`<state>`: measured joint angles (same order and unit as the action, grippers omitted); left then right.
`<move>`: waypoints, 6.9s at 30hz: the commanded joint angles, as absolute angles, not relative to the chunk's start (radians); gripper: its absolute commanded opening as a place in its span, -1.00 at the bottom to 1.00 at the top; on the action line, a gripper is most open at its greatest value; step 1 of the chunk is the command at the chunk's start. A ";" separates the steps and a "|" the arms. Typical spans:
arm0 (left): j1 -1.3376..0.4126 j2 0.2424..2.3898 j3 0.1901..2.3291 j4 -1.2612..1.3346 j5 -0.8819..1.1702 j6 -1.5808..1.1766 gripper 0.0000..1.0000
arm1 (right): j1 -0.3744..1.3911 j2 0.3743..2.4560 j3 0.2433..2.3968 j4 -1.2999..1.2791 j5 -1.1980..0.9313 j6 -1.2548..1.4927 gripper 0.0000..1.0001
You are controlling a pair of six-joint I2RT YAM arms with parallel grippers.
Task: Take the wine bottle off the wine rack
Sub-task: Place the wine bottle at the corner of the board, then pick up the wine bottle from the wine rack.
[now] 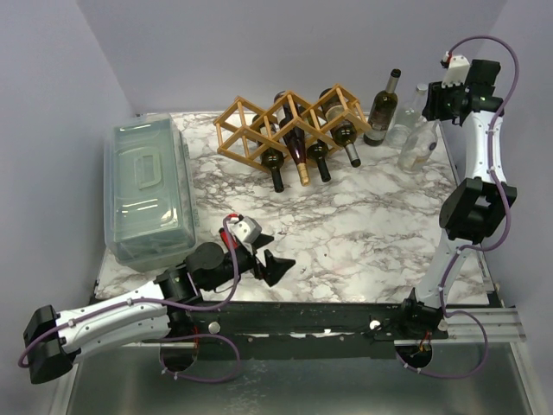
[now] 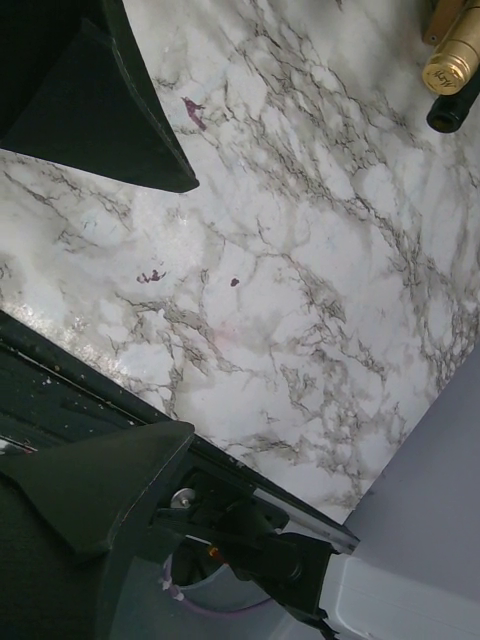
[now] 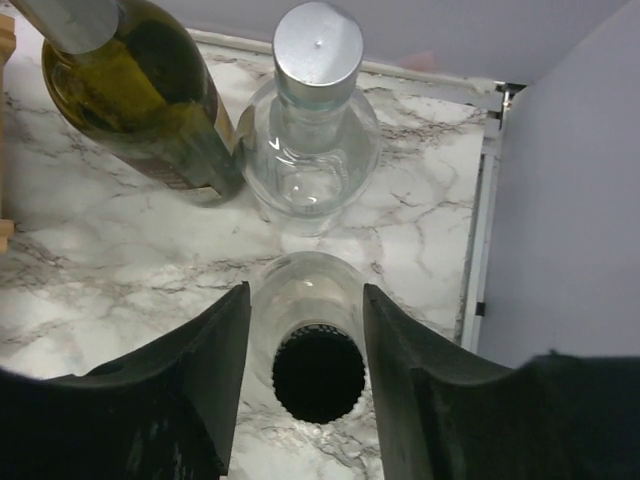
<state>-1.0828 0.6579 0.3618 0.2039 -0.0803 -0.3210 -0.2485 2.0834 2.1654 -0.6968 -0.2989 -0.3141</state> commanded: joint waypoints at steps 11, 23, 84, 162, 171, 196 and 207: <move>-1.050 0.613 0.462 0.113 -0.061 -0.414 0.97 | -0.252 1.983 2.183 -0.663 -0.356 -0.271 0.74; -0.916 0.549 0.528 0.049 -0.003 -0.592 0.97 | -0.252 1.726 2.080 -0.647 -0.600 -0.182 0.81; -0.731 1.566 1.223 -0.389 -0.391 -0.699 0.72 | -0.191 1.083 0.903 -0.334 -1.024 -0.053 0.90; -0.549 1.959 1.328 -0.052 -0.183 -0.765 0.00 | -0.183 1.097 0.913 -0.368 -1.003 -0.083 0.90; -0.548 1.959 1.328 -0.052 -0.180 -0.762 -0.20 | -0.183 1.094 0.915 -0.368 -1.001 -0.084 0.90; -0.593 1.834 1.264 -0.025 -0.277 -0.547 -1.00 | -0.181 1.108 0.922 -0.381 -1.001 -0.092 0.90; -0.613 1.767 1.192 -0.013 -0.286 -0.552 -1.00 | -0.181 1.106 0.924 -0.382 -0.998 -0.094 0.90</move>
<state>-0.5907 1.8503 1.2152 -0.0841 -0.2798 -0.5774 -0.1886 1.1015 0.8970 -0.3622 -1.0096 -0.0799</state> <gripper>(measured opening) 0.351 0.950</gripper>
